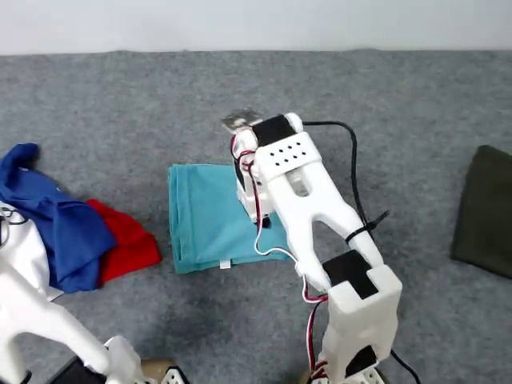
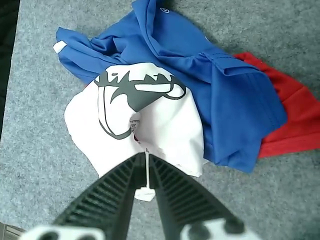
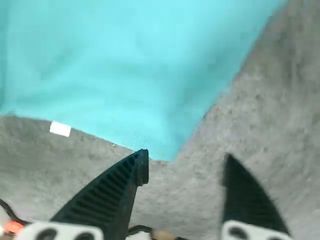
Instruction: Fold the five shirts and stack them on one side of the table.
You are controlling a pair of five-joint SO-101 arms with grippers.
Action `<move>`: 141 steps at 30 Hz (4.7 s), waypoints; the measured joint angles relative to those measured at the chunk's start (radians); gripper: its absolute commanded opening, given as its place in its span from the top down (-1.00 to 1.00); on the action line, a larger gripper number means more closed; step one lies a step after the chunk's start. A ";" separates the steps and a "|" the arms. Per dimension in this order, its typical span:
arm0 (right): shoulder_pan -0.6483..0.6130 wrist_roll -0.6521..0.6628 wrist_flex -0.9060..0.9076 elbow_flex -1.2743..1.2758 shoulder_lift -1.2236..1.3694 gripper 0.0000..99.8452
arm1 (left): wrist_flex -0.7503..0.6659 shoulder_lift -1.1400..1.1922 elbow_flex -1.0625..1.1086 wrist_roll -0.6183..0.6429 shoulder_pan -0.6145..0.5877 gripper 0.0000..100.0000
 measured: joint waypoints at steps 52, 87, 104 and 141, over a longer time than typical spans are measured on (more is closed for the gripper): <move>0.459 1.318 -0.061 -0.382 0.384 0.98 | -0.086 0.000 0.080 -0.049 0.000 0.97; 0.229 -0.480 -0.003 -0.218 0.144 -0.13 | -0.086 0.000 0.080 -0.112 0.000 0.97; 0.219 -0.720 -0.347 -0.235 0.459 0.15 | -0.086 0.000 0.080 -0.112 0.000 0.97; 0.730 0.221 0.000 -0.364 0.146 0.98 | -0.086 0.000 0.080 -0.146 0.000 0.97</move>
